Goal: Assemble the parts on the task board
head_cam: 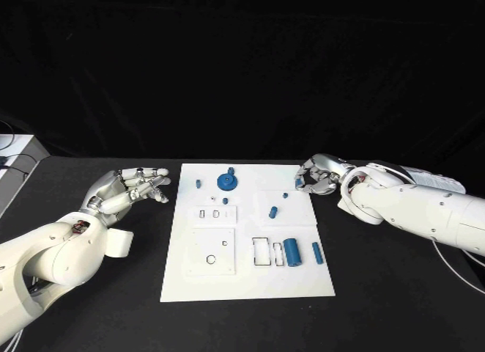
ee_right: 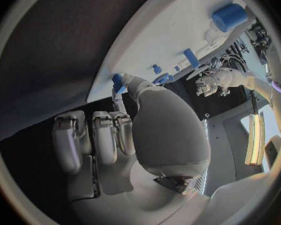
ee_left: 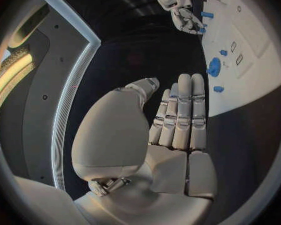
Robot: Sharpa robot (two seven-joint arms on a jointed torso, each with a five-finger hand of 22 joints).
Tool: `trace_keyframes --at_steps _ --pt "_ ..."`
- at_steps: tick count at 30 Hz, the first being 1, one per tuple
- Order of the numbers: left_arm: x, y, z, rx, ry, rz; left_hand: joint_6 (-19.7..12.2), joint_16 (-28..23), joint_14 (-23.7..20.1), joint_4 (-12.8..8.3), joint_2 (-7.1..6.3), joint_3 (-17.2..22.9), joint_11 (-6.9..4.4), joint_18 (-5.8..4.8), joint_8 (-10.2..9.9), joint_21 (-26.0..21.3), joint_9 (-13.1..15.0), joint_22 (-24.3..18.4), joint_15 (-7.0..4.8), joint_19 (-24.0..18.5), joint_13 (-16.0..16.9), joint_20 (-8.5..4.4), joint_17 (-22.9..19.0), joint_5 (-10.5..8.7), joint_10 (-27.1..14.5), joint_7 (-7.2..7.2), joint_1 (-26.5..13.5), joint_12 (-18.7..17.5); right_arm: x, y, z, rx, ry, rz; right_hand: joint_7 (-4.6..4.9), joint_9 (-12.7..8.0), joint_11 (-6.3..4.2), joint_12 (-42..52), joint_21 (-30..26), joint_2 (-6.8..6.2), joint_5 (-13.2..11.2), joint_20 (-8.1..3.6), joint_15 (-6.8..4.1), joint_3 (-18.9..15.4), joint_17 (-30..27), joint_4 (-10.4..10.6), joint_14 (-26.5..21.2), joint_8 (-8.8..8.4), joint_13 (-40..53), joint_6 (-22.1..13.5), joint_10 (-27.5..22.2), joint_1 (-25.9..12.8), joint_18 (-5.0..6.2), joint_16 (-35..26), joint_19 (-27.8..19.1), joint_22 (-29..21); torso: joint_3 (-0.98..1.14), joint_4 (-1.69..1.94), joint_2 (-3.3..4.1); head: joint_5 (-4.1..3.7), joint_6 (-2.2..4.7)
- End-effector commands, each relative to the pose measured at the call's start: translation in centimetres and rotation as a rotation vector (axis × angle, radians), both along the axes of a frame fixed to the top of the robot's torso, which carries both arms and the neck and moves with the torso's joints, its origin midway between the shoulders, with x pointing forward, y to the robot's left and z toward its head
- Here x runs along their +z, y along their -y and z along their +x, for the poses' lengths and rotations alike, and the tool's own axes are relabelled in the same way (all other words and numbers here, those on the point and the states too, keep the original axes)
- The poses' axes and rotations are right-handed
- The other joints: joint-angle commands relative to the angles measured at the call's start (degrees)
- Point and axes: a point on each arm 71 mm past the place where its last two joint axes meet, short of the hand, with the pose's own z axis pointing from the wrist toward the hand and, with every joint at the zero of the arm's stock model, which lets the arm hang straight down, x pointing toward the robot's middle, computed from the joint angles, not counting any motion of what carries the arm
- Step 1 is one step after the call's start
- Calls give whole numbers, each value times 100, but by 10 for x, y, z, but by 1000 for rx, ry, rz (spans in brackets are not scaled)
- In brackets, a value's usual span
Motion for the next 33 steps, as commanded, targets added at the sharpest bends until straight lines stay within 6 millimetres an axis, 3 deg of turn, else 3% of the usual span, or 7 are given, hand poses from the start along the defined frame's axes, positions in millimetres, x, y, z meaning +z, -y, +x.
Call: trace_keyframes --at_steps 1,10,15,19,23,33 --pt "1 2 0 -14 6 -8 1 8 -16 -17 18 6 0 74 -31 37 9 8 -10 -47 -5 1 -8 -25 -20 -4 -36 -24 5 -2 -1 -7 76 9 -100 134 -48 12 31 114 -110 -61 -52 51 1360 -8 563 100 1509 119 608 -3 -40 12 599 1506 -4 2 -4 -3 -1" --pt "1 1 0 -11 6 -6 1 8 -16 -17 18 6 0 74 -31 37 9 8 -10 -47 -5 1 -8 -25 -20 -4 -36 -24 16 -9 -6 -52 161 46 -105 153 -57 12 31 82 -162 -71 -59 55 1373 -31 566 131 1509 107 608 -15 -40 15 599 1506 -5 -5 -18 20 20" --pt "1 0 0 -10 6 -6 1 8 -16 -17 18 6 0 74 -31 37 9 8 -10 -47 -5 1 -8 -25 -20 -4 -36 -24 29 -25 -12 -72 166 69 -106 161 -58 12 31 60 -192 -73 -59 59 1373 -53 566 143 1509 97 608 -12 -40 15 599 1506 -10 -22 -24 24 27" --pt "0 0 0 -8 3 -3 1 11 -17 -25 26 13 2 73 -31 45 11 11 -9 -48 -6 2 -9 -26 -23 -1 -31 -23 37 -49 -20 -76 146 90 -105 168 -58 12 31 43 -219 -75 -60 60 1350 -65 561 155 1509 95 608 -17 -40 9 599 1506 -14 -54 -43 65 21" --pt "0 1 0 -6 0 -1 1 11 -17 -25 26 13 2 73 -31 45 11 11 -9 -48 -6 2 -9 -26 -23 -1 -31 -23 37 -86 -31 -48 102 117 -106 172 -58 12 31 41 -227 -76 -61 62 1340 -67 559 162 1509 98 608 -19 -40 7 599 1506 -12 -73 -66 132 2" --pt "-1 5 0 -8 -7 0 3 13 -17 -29 21 12 2 73 -30 48 12 13 -8 -48 -5 2 -9 -27 -21 -2 -31 -21 20 -160 -57 28 9 105 -121 198 -73 12 31 62 -174 -83 -69 119 1310 -118 552 209 1509 106 608 6 -40 -1 599 1506 -42 -66 -126 138 -34"
